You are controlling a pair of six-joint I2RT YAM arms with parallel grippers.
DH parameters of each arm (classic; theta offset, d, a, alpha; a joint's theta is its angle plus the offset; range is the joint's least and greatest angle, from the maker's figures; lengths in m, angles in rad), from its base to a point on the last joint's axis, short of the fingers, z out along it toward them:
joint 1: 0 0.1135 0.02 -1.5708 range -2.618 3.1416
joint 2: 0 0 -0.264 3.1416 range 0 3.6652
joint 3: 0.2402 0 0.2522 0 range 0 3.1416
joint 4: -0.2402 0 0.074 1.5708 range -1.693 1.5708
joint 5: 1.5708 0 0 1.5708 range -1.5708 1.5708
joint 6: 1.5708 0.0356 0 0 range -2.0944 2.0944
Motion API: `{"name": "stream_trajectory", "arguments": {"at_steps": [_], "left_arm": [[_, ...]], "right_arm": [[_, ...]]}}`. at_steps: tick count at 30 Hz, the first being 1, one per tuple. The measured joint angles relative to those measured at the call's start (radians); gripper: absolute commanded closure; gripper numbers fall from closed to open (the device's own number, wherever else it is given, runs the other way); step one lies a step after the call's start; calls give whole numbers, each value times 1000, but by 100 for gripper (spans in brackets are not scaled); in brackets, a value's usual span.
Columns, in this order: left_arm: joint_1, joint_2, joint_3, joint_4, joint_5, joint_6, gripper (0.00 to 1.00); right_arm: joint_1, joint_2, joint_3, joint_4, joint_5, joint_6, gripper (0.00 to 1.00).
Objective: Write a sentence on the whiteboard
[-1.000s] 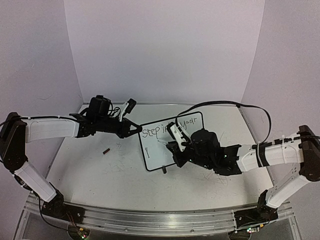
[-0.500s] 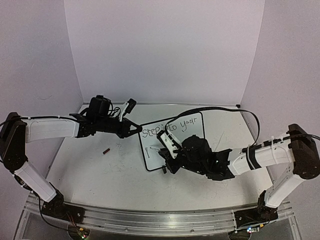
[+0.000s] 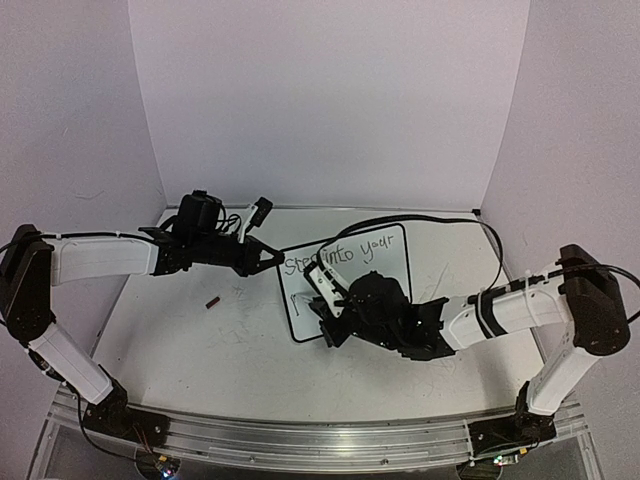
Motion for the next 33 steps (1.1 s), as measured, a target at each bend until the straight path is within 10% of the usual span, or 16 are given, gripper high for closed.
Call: {"name": "stream_trajectory", "arguments": {"at_steps": [33], "left_arm": [[0, 0, 0, 0, -2, 0, 100]], "right_arm": [[13, 55, 34, 8, 83, 31, 100]]}}
